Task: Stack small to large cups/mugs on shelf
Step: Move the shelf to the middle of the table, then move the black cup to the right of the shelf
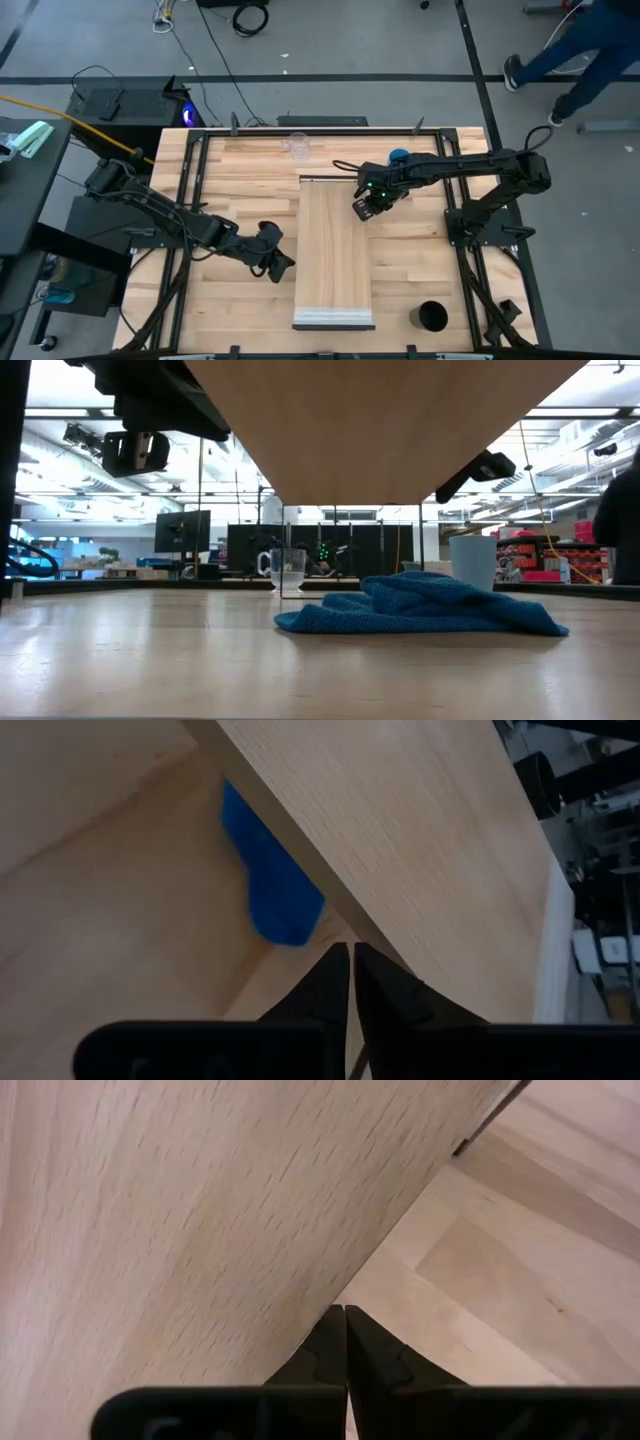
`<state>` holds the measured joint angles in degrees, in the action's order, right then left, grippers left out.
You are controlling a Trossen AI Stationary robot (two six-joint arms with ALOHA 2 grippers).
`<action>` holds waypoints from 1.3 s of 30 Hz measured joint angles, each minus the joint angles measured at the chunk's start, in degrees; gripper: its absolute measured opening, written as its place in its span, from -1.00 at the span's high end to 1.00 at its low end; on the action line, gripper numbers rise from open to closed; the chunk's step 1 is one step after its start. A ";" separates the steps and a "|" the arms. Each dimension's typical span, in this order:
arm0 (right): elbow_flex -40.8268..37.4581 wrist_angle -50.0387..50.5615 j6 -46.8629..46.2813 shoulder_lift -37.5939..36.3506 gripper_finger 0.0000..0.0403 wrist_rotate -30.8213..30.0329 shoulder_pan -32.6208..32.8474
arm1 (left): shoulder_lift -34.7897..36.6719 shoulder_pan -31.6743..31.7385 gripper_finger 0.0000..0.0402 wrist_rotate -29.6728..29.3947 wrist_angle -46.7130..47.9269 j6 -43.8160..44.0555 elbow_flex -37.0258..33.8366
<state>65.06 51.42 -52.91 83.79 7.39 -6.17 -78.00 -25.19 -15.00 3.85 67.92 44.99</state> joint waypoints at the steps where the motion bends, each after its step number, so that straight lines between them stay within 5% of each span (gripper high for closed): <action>1: 0.00 -0.03 0.01 0.00 0.99 0.02 0.00 | 0.00 0.00 0.86 -0.71 0.34 -0.02 0.00; 20: 0.04 6.67 1.67 -3.53 0.96 0.14 -1.38 | 1.51 7.48 0.89 -1.99 6.43 -4.19 0.00; 39: 0.04 8.96 1.97 -24.59 0.92 -3.26 -7.07 | 23.82 21.62 0.89 -8.16 16.20 -17.84 -0.02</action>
<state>65.10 60.38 -50.94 59.19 4.14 -13.24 -54.18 -3.57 -23.16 20.05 50.08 44.97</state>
